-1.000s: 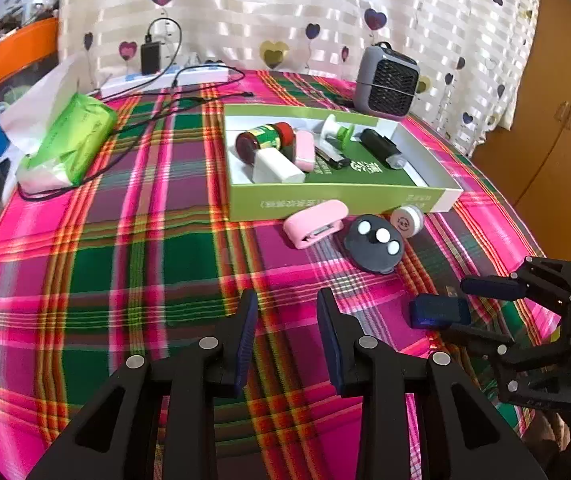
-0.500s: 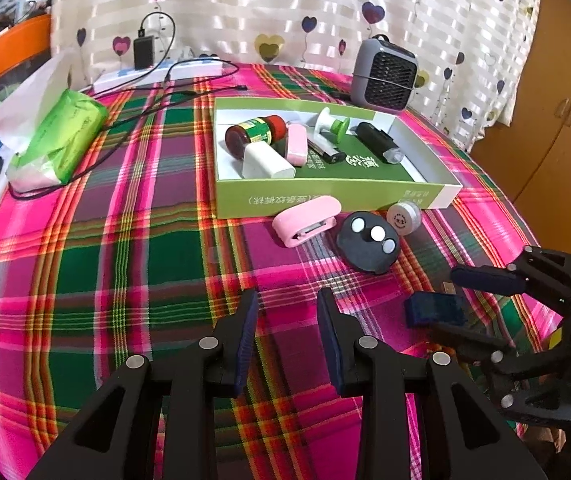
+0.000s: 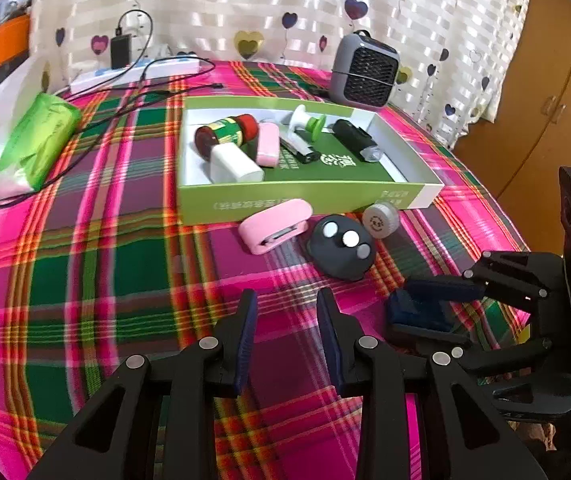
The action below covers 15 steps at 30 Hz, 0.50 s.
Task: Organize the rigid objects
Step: 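Lower the right tool onto the blue folded object and close around it, then close the left tool on the black round remote while the right tool lifts the blue object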
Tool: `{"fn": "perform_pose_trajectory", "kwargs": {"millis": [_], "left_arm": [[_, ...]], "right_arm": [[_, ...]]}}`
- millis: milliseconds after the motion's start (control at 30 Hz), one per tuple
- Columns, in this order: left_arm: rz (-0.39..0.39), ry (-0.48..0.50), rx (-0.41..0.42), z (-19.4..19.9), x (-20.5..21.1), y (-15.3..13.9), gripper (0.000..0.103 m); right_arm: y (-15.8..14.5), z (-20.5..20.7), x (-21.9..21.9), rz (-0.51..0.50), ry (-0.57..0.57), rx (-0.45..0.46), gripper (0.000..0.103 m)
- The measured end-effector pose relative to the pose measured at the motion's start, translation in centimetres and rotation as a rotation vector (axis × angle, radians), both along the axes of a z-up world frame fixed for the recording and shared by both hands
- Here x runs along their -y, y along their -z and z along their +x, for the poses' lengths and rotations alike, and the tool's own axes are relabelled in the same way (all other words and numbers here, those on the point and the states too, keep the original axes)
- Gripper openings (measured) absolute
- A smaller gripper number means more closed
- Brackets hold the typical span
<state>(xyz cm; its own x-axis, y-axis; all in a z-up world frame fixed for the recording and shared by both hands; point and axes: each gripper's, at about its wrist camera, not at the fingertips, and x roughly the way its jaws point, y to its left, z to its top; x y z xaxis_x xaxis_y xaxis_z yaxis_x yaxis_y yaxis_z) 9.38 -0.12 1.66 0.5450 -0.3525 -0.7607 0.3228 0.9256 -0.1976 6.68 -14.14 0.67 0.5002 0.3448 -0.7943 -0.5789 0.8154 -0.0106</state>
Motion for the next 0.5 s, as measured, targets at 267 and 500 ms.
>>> {"fn": "perform_pose_trajectory", "kwargs": {"millis": [267,500], "left_arm": [[-0.025,0.03,-0.003,1.0,1.6,-0.2,0.033],[-0.039,0.033,-0.009,2.5,3.0,-0.3,0.039]], "right_arm": [[-0.1,-0.1,0.6,0.007,0.004,0.006,0.023],[-0.1,0.4,2.6,0.004,0.062,0.01,0.023]]}}
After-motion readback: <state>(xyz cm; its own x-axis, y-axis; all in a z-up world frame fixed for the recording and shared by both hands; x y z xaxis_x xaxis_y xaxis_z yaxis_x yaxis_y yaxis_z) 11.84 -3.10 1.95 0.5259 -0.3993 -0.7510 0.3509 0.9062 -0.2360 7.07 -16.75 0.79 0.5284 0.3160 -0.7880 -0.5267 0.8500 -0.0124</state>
